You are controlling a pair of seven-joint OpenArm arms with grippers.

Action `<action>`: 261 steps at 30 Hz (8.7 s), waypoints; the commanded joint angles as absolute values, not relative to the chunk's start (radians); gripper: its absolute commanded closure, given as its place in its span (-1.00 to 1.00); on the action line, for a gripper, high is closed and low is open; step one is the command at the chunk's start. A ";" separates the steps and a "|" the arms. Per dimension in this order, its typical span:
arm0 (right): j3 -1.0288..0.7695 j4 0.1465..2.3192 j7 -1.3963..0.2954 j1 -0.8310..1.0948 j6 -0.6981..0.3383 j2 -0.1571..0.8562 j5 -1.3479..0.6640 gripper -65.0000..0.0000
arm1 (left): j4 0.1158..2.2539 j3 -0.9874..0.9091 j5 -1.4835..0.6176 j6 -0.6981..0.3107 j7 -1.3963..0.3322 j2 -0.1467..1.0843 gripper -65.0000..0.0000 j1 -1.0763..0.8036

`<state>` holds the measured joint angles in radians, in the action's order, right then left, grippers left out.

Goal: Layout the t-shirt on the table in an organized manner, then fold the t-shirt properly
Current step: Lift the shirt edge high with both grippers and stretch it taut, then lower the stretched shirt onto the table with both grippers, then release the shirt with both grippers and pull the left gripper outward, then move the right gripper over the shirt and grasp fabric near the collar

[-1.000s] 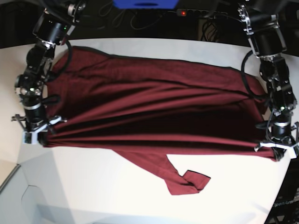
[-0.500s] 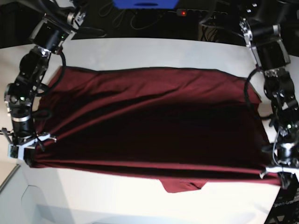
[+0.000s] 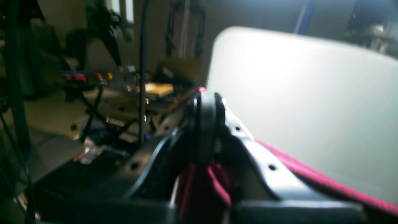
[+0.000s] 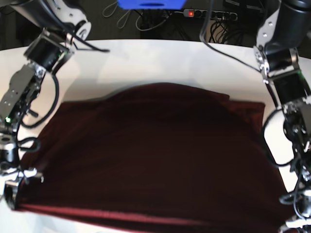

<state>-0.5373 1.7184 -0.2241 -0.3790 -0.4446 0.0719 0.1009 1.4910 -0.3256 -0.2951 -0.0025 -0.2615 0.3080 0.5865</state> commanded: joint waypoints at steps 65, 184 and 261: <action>-0.568 1.000 -0.182 -0.539 -0.429 0.197 0.111 1.00 | 0.463 -0.035 -0.283 0.001 0.127 0.332 0.98 0.754; -0.392 1.518 -0.183 0.159 -0.433 -0.058 0.105 0.08 | 1.678 -0.814 -0.481 -0.001 -0.328 0.197 0.99 -0.466; 0.483 1.242 -0.182 0.142 -0.427 -0.136 0.105 1.00 | 1.672 -0.481 -0.481 0.001 -0.481 0.294 0.99 0.047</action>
<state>0.4789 1.2411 -0.1467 0.1387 -0.4225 -0.1295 0.0956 1.6566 -0.4767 -0.4763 0.0040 -0.5117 0.2798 0.0288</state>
